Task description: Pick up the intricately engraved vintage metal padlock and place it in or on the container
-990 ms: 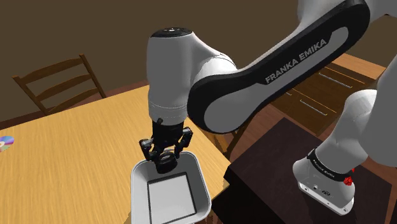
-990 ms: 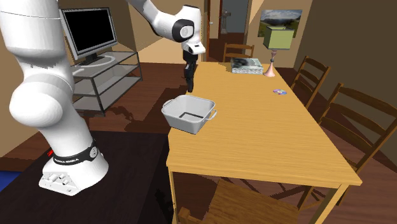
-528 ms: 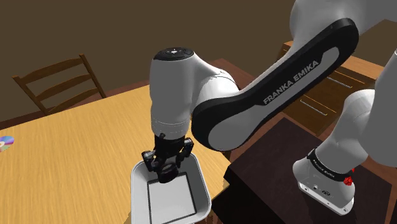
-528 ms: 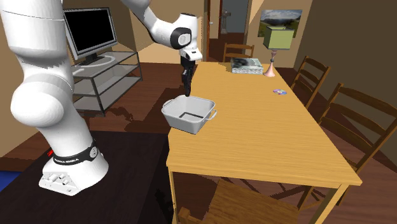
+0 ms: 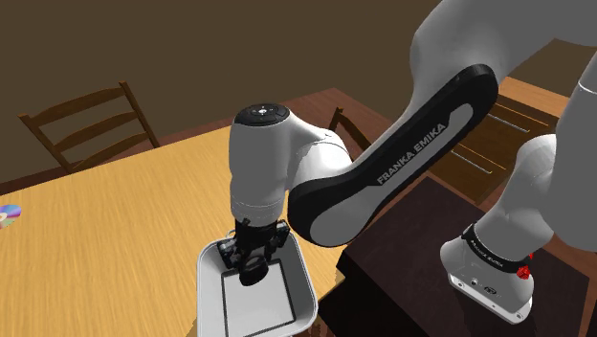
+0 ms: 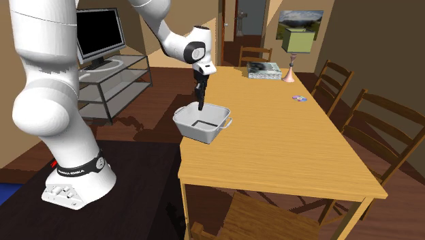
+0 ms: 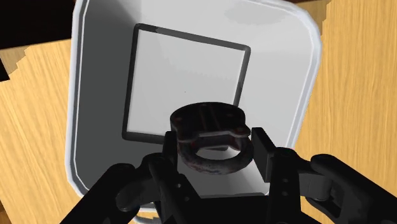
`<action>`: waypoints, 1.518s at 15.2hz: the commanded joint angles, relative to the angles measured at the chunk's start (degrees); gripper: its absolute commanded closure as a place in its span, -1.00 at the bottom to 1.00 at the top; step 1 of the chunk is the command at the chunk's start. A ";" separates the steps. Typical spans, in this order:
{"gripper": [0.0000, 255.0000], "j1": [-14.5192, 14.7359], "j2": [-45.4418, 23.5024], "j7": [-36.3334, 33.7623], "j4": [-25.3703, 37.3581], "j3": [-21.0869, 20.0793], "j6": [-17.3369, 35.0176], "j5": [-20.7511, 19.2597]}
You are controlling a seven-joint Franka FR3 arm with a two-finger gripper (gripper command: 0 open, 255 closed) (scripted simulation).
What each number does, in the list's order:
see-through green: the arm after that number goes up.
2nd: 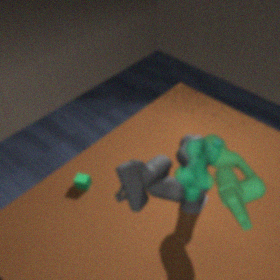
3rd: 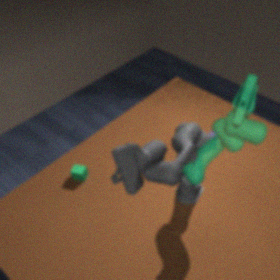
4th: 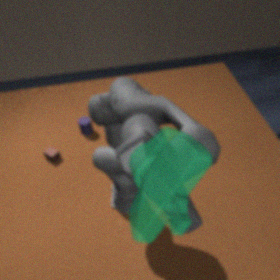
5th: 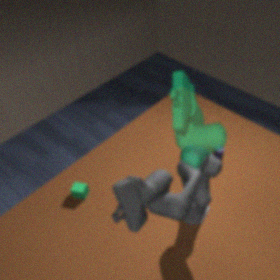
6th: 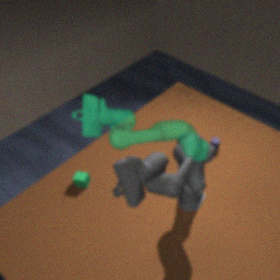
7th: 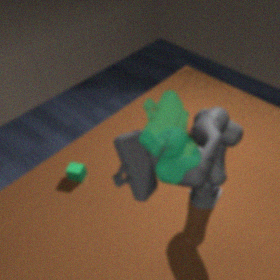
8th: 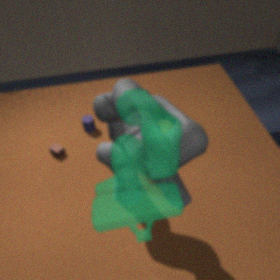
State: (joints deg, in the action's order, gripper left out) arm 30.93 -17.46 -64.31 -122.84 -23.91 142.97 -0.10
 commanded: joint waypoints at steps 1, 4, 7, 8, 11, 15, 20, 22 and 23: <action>1.00 0.27 -1.28 -0.28 -0.14 0.36 1.38 -0.66; 1.00 0.68 -2.91 -0.68 -0.32 0.85 3.10 -1.48; 1.00 0.68 -2.91 -0.68 -0.32 0.86 3.10 -1.47; 1.00 0.68 -2.91 -0.68 -0.32 0.86 3.10 -1.47; 1.00 0.68 -2.91 -0.68 -0.32 0.86 3.10 -1.47; -1.00 0.68 -2.91 -0.67 -0.32 0.86 3.10 -1.47; -1.00 -0.44 0.36 0.49 -0.33 -0.08 -0.03 0.22; -1.00 -1.31 3.15 1.50 -0.06 -0.72 -2.94 1.69; -1.00 -1.29 3.16 1.51 -0.06 -0.70 -2.94 1.70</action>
State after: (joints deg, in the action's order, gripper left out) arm 29.80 -14.99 -62.99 -122.86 -24.42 140.69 1.23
